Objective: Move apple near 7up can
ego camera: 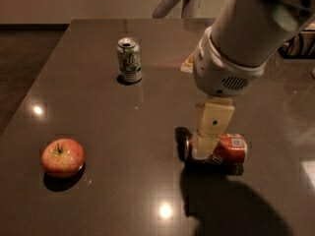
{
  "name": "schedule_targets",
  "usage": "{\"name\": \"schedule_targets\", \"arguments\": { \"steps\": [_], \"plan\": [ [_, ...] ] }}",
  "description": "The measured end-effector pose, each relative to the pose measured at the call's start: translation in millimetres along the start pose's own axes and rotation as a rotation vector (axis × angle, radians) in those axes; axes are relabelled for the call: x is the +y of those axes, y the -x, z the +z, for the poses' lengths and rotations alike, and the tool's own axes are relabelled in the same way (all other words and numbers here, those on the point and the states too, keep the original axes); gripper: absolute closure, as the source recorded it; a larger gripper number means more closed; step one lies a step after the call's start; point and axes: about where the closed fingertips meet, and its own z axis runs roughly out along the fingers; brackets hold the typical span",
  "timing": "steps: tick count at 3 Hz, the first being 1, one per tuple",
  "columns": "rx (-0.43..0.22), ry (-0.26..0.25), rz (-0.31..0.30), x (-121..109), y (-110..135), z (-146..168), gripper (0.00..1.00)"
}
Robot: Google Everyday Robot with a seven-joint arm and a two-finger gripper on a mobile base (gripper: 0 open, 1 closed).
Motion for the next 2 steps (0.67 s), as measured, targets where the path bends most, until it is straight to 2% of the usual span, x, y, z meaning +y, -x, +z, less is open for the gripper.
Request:
{"name": "schedule_targets", "arguments": {
  "steps": [2],
  "plan": [
    [-0.071,0.057,-0.088,24.3,87.3,42.0,0.00]
  ]
}}
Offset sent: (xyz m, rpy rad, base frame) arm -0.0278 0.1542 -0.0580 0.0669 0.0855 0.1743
